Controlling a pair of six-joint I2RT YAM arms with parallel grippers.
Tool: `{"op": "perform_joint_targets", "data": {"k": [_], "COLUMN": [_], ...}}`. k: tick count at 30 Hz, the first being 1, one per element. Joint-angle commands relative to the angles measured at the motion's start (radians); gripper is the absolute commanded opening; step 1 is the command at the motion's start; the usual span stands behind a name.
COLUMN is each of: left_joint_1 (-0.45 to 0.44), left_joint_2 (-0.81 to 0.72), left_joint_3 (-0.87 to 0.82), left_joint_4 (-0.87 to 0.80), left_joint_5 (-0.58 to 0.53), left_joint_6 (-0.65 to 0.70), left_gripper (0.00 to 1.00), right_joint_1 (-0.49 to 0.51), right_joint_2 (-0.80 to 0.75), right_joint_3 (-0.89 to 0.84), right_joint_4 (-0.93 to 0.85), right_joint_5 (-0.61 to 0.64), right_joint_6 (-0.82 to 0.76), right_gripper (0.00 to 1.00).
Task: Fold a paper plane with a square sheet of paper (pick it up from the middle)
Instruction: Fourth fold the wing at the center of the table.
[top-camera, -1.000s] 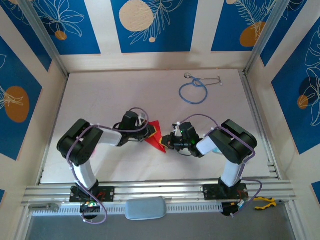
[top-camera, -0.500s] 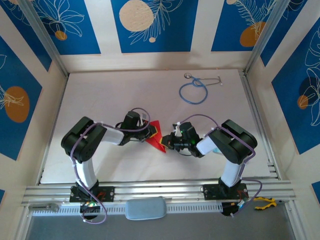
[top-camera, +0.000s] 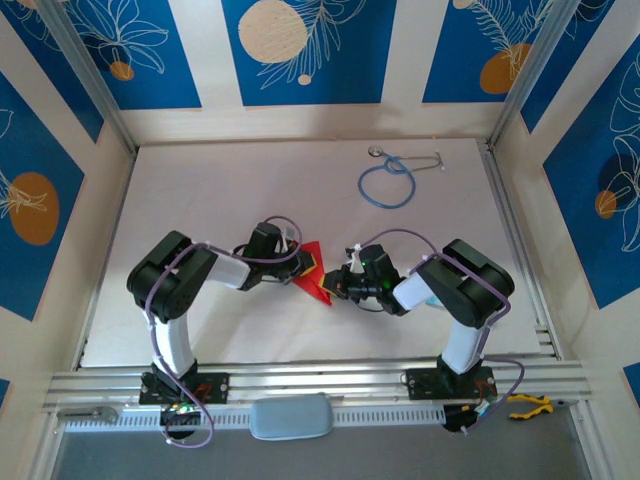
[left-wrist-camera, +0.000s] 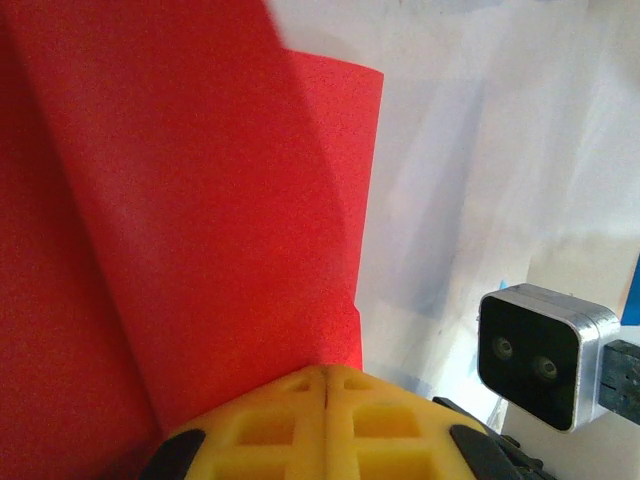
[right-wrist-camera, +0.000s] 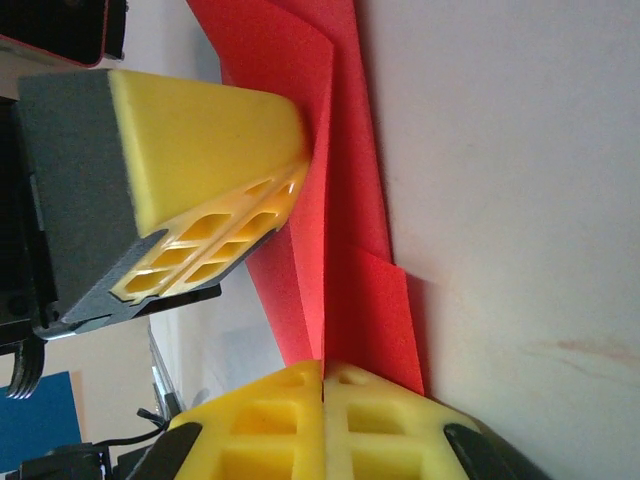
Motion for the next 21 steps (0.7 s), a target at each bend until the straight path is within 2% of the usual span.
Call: {"op": "perform_joint_targets", "data": {"k": [1,11,21], "left_joint_1": [-0.012,-0.011,-0.012], "left_joint_2": [0.021,0.032,0.051], "left_joint_3": [0.020,0.057,0.063], "left_joint_4": [-0.014,-0.124,-0.170], "left_joint_5": [0.021,0.027,0.027], "left_joint_6": [0.018,0.059,0.074], "left_gripper": [0.05,0.04,0.03], "right_joint_1": [-0.005,-0.009,0.005], "right_joint_2": [0.036,0.017,-0.133], "right_joint_3": [-0.024,-0.013,0.046], "right_joint_4": [-0.063,-0.091,-0.373], "right_joint_5": [0.027,0.014,0.009], "right_joint_6": [0.004,-0.006,-0.113], "right_gripper": [0.02,0.06,0.18]}}
